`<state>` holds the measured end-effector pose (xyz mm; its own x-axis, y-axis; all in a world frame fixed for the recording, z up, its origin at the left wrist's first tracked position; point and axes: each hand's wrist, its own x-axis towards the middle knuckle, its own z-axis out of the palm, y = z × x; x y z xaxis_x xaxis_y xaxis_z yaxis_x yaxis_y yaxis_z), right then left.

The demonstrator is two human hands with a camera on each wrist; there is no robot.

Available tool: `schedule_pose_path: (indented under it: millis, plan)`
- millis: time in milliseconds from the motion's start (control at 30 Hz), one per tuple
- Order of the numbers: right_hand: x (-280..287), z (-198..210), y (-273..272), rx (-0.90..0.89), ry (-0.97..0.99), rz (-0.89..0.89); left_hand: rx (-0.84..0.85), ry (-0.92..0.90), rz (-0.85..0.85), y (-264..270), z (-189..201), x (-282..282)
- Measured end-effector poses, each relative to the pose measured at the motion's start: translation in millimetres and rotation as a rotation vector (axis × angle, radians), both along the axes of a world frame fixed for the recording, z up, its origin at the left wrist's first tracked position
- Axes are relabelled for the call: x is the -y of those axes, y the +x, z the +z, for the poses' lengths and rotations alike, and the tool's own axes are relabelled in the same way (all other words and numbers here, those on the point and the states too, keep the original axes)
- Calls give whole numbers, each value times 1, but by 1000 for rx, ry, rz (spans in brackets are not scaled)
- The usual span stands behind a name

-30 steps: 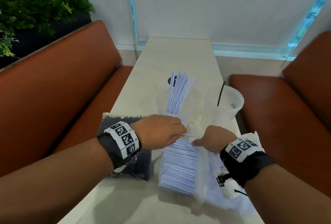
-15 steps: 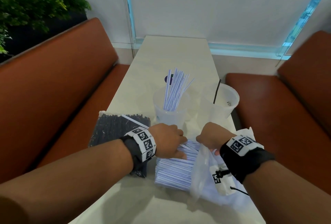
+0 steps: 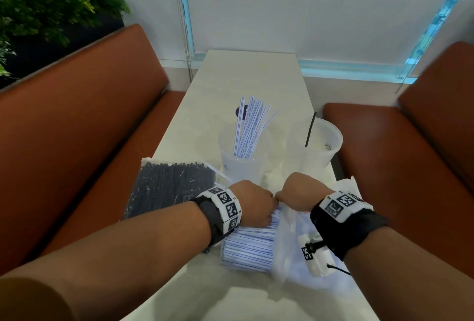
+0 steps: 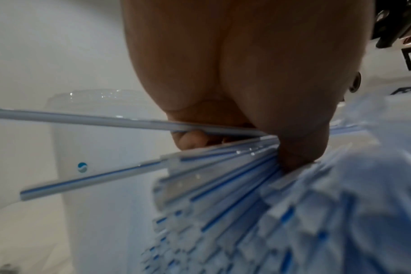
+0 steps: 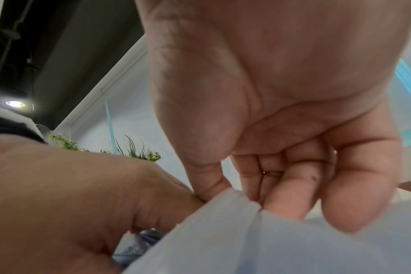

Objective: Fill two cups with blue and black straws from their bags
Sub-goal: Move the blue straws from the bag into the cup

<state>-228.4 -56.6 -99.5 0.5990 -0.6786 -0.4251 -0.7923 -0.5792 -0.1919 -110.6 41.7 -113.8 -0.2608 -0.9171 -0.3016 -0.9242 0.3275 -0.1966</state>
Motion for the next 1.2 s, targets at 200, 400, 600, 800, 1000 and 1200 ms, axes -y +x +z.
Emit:
schedule_pose_path:
  millis: [200, 400, 600, 800, 1000, 1200]
  plan:
    - [7, -6, -2, 18, 11, -37, 4, -36, 5, 7, 8, -4]
    - [11, -7, -3, 27, 40, -93, 67, -60, 86, 37, 26, -20]
    - [4, -1, -11, 79, 8, -47, 51, -85, 127, 92, 32, -44]
    - [-3, -3, -12, 50, -28, -50, 3, -70, 296, 154, 30, -69]
    - [-20, 17, -1, 932, -11, -303, -110, -168, 400, 182, 29, -84]
    - [-53, 31, 25, 1258, 304, -342, -238, -354, 270, 122, 50, -56]
